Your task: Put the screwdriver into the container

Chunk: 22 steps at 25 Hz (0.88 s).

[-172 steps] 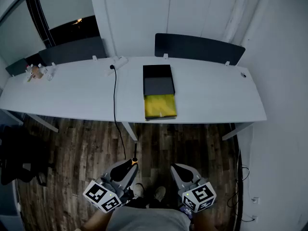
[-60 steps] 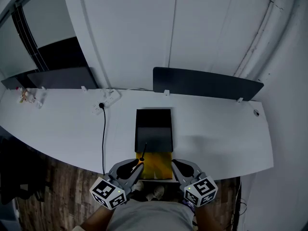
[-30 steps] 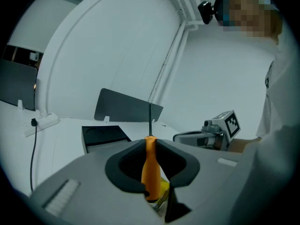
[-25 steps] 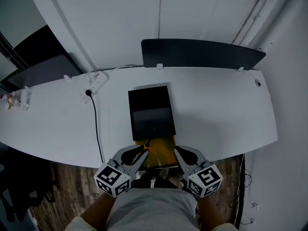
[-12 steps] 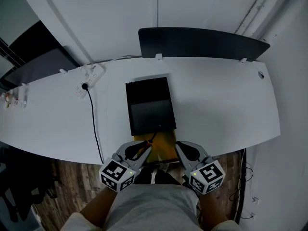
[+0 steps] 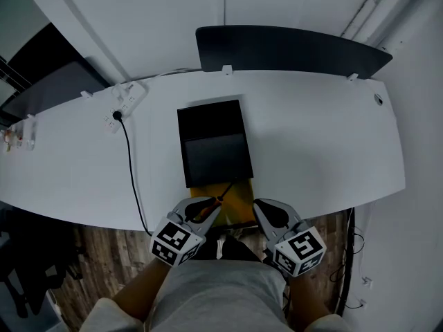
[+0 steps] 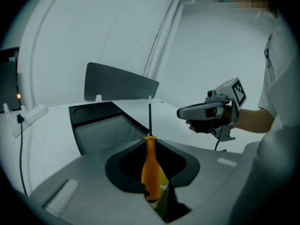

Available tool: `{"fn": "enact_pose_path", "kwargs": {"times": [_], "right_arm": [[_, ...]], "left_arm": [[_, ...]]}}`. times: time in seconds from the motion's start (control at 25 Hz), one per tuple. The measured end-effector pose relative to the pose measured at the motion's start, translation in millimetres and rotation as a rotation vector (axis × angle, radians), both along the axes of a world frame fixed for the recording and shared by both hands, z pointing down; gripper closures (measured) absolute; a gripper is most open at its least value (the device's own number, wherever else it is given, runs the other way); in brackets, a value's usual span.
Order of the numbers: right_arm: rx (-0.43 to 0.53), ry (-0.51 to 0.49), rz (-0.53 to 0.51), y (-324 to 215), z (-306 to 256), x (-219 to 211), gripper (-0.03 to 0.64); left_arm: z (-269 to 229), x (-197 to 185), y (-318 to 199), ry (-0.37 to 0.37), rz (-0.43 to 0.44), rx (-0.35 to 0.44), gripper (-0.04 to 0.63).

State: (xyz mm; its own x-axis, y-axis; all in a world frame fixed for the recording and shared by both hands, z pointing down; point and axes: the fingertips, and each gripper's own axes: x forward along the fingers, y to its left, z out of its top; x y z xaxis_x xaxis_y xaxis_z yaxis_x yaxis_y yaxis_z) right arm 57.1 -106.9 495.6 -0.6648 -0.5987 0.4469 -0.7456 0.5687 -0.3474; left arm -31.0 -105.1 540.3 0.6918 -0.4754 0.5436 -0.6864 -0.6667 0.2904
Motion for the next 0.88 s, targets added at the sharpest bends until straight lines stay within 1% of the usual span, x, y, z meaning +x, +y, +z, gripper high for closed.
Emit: {"fn": "enact_pose_path", "kwargs": {"times": [0.4,0.76,0.88], "right_arm": [[-0.013,-0.009,-0.002,3.7,6.0,-0.2,0.603],[-0.026,-0.018,0.009,7.7,11.3,5.8,0.603],[-0.027,-0.020,0.008,8.9,12.7,6.1,0.603]], "left_arm": [[27.4,8.8,3.3,-0.081,0.062,-0.024,0.526],[56.7,19.6,9.6,-0.196,0.154,-0.118,0.526],[65.8,22.0,10.8,-0.235,0.179,-0.137,0.526]]}}
